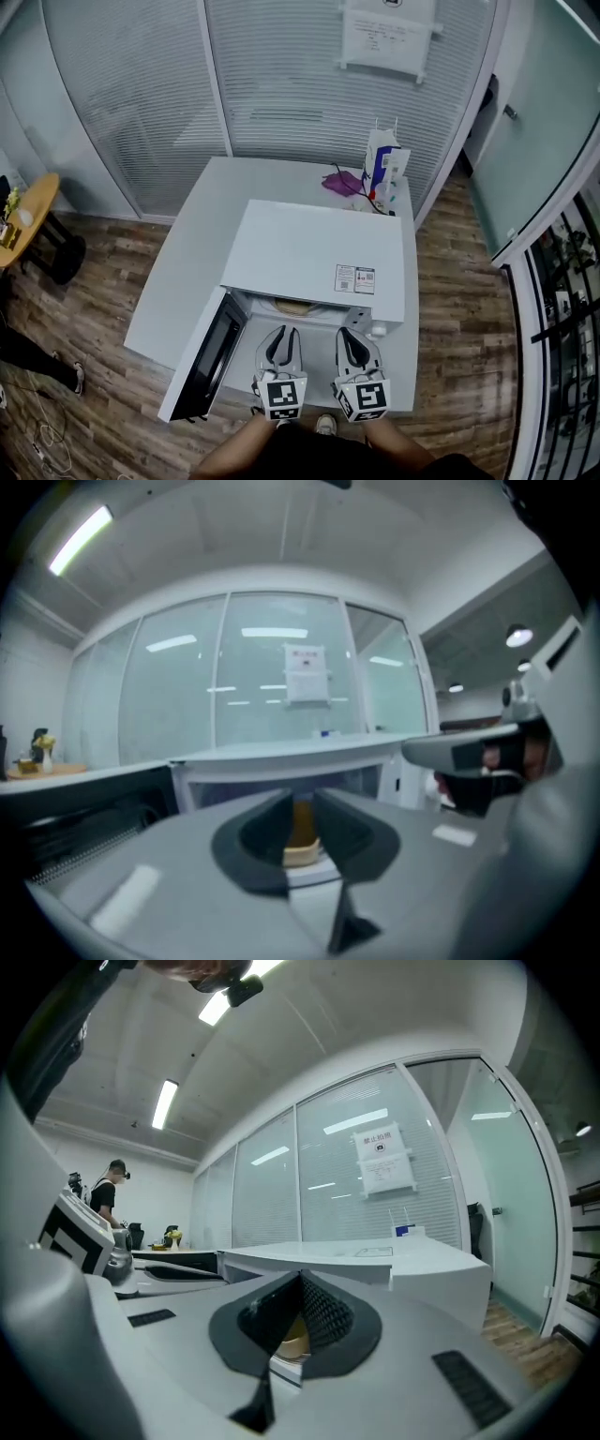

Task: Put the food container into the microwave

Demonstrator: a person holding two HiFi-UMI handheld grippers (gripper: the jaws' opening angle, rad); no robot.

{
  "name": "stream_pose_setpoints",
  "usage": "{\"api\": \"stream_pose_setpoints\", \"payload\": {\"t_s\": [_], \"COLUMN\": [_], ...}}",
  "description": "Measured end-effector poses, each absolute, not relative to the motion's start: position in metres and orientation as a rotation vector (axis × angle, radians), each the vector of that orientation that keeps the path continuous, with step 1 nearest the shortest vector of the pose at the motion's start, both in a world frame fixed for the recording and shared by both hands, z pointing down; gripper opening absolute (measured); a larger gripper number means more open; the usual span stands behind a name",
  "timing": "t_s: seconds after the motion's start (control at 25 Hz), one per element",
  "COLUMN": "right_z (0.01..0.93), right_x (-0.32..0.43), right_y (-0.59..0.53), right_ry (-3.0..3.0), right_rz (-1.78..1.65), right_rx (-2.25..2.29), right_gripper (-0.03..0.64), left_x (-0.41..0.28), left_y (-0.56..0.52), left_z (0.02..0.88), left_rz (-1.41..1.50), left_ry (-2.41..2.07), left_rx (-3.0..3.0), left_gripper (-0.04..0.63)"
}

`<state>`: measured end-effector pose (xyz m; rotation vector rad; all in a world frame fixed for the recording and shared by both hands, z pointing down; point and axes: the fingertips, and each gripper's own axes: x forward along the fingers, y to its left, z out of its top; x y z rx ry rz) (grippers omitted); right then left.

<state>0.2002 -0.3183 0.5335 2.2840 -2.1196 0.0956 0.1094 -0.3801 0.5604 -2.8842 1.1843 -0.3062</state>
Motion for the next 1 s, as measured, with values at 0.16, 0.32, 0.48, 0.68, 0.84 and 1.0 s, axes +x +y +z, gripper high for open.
{"api": "stream_pose_setpoints", "payload": {"t_s": [0.16,0.32,0.48,0.68,0.84,1.0], "right_z": [0.519,0.506,0.496,0.482,0.478,0.478], "right_x": [0.188,0.18,0.171,0.166,0.165,0.167], "right_y": [-0.321,-0.322,-0.323,-0.32,-0.314,-0.315], "right_ry": [-2.186,-2.215,-2.216,-2.226,-2.224,-2.212], "right_rz": [0.06,0.016,-0.043,-0.07,-0.078,-0.07], "right_rx": [2.231,2.205,2.152,2.147,2.154,2.144], "right_gripper": [0.005,0.005,0.005,0.005,0.005,0.005], "left_x": [0.098,0.087,0.081,0.081,0.082,0.085], "left_y": [-0.37,-0.362,-0.364,-0.365,-0.36,-0.358], "left_z": [0.554,0.553,0.547,0.536,0.533,0.53], "left_rz": [-0.303,-0.312,-0.299,-0.272,-0.267,-0.265], "left_ry": [1.192,1.182,1.195,1.184,1.152,1.127], "left_rx": [-2.889,-2.93,-2.949,-2.94,-2.955,-2.97], "left_gripper": [0.008,0.005,0.005,0.006,0.006,0.006]}}
